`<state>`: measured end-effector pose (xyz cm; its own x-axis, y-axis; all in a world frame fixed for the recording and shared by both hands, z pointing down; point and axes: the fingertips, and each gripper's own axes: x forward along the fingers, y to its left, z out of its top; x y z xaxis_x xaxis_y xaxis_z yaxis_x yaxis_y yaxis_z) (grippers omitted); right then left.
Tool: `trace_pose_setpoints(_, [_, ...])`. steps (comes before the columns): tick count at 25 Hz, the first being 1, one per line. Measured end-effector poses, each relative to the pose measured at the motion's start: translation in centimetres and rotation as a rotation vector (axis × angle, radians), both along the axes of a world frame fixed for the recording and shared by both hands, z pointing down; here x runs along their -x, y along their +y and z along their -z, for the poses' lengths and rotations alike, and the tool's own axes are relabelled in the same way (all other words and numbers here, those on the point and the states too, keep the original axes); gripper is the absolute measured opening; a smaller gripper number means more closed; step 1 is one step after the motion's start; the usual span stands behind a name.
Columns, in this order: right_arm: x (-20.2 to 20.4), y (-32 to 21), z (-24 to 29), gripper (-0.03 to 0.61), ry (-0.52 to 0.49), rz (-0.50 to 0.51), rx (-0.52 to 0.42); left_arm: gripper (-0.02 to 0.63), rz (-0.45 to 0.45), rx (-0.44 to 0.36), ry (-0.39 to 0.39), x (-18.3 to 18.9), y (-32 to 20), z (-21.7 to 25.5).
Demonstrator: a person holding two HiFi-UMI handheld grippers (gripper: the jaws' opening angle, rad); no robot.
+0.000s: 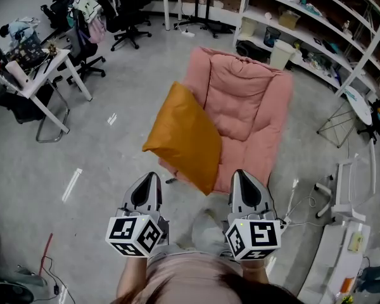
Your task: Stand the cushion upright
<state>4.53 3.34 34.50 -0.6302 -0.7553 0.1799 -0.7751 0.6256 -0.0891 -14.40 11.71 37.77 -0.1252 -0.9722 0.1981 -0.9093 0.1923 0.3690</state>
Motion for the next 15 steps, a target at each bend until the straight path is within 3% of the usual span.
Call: trace_pose_setpoints(15, [0.5, -9.5, -0.5, 0.015, -0.038, 0.171, 0.023, -0.003, 0.159, 0.043, -0.025, -0.4, -6.9, -0.8])
